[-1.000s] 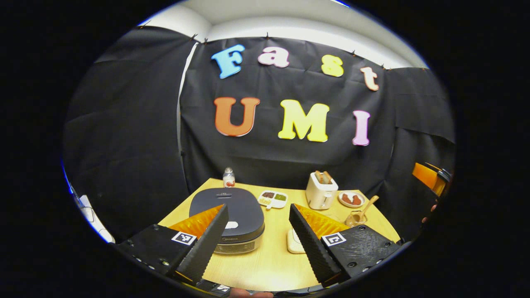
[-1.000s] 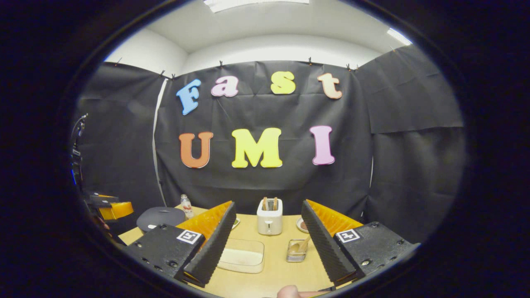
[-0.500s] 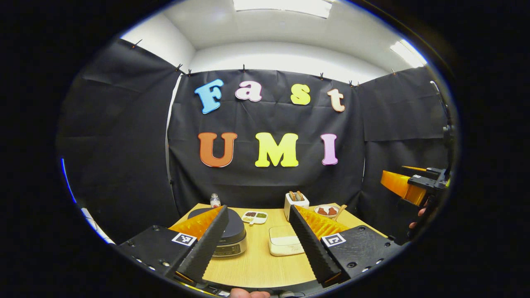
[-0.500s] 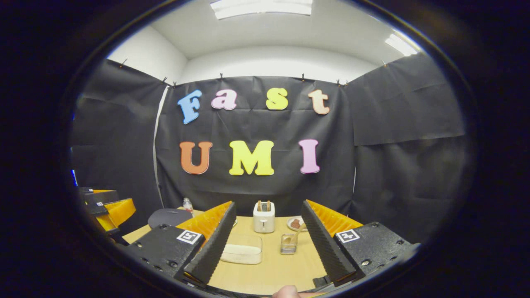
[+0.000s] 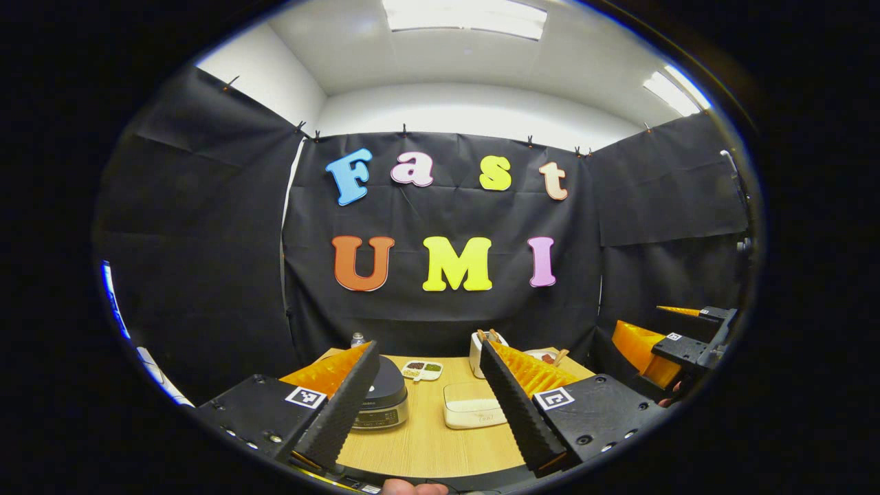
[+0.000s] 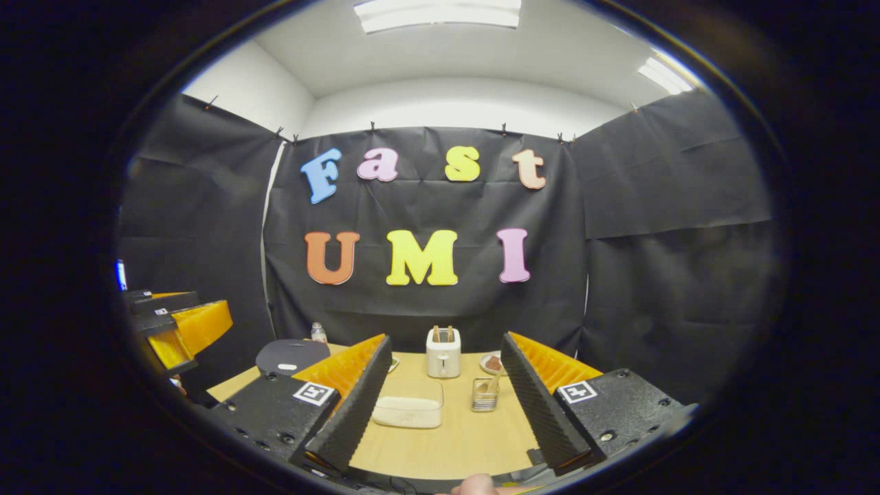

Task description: Close the left gripper, press the button to open the rice cooker; take a wooden spoon from the chopstick holder with the right hand, scoop a spoonful of rice and pour it into the rice cooker, then put the wooden spoon back into the chopstick holder.

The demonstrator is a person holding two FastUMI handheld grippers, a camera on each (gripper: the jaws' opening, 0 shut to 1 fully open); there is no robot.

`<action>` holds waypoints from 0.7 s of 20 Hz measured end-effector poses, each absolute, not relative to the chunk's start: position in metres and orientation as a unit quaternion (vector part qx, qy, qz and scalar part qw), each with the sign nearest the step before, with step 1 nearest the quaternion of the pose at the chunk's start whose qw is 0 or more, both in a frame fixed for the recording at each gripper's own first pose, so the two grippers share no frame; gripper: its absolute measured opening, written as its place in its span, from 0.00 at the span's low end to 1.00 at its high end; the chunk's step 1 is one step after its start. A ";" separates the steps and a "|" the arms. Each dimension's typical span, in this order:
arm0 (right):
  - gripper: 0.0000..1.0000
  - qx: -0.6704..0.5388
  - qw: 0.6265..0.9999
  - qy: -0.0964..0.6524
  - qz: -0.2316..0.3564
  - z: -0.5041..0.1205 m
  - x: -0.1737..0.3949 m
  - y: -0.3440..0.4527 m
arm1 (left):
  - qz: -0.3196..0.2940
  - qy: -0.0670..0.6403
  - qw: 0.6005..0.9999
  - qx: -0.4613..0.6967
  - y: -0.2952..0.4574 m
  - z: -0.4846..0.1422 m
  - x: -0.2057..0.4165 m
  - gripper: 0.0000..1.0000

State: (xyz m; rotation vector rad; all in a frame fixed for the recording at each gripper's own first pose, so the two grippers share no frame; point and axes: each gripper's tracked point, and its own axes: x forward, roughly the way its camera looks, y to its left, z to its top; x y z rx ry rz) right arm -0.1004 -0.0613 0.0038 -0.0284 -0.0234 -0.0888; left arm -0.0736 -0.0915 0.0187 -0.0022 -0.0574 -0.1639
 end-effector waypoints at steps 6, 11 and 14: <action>1.00 -0.004 0.999 -0.005 -0.046 -0.001 -0.103 -0.065 | -0.084 -0.028 0.996 -0.001 -0.092 0.016 -0.077 0.94; 0.97 -0.011 0.999 -0.008 -0.039 0.000 -0.103 -0.062 | -0.078 -0.026 0.997 0.005 -0.095 0.013 -0.072 0.94; 0.97 -0.012 0.999 -0.008 -0.038 0.000 -0.103 -0.065 | -0.076 -0.027 0.997 0.007 -0.097 0.012 -0.071 0.94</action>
